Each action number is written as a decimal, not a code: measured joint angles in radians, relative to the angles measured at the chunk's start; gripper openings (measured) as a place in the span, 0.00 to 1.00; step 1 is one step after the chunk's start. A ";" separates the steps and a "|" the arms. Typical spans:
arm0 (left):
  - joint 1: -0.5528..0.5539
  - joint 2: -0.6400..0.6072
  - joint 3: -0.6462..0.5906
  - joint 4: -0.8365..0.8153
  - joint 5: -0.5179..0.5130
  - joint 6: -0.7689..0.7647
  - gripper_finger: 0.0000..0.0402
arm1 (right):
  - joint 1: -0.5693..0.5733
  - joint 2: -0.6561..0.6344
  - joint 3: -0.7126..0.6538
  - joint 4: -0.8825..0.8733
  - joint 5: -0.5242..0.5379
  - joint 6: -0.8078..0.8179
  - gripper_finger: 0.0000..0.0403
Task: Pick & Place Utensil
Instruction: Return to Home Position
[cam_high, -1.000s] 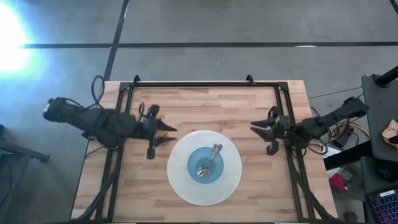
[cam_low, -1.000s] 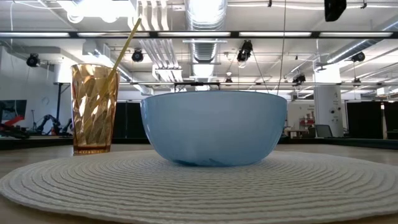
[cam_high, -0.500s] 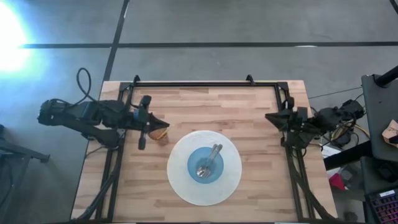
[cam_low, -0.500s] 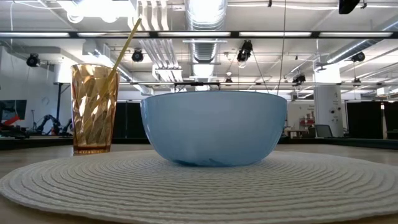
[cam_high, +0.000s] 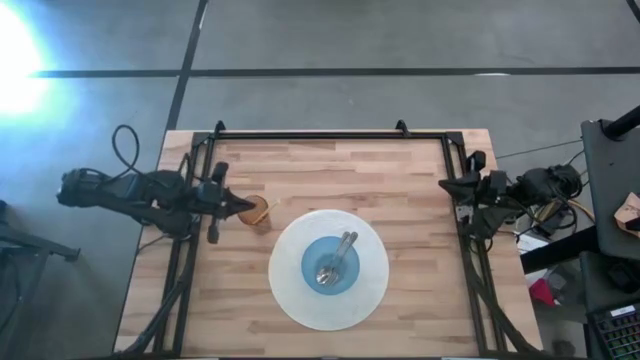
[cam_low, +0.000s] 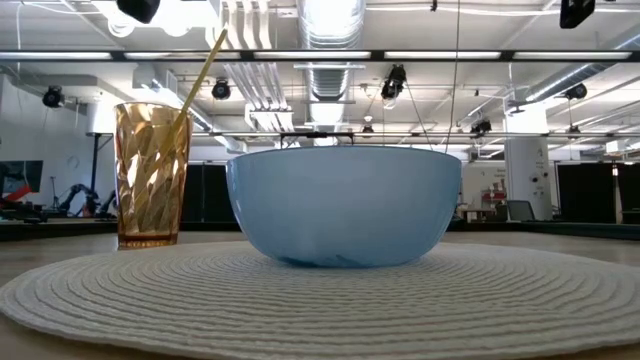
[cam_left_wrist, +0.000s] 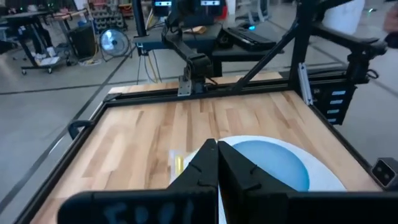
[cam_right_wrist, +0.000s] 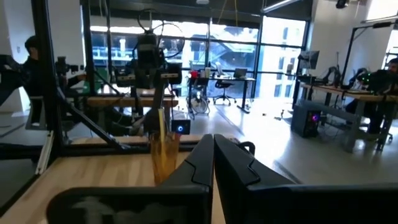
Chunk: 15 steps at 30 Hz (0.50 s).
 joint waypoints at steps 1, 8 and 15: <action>0.000 -0.025 -0.024 0.010 0.006 0.000 0.00 | 0.000 -0.012 -0.001 -0.017 0.000 0.003 0.02; 0.000 -0.207 -0.197 0.098 0.048 -0.003 0.00 | 0.000 -0.064 -0.032 -0.083 -0.001 0.038 0.02; 0.000 -0.337 -0.321 0.163 0.129 0.009 0.00 | 0.000 -0.067 -0.090 -0.083 -0.003 0.048 0.02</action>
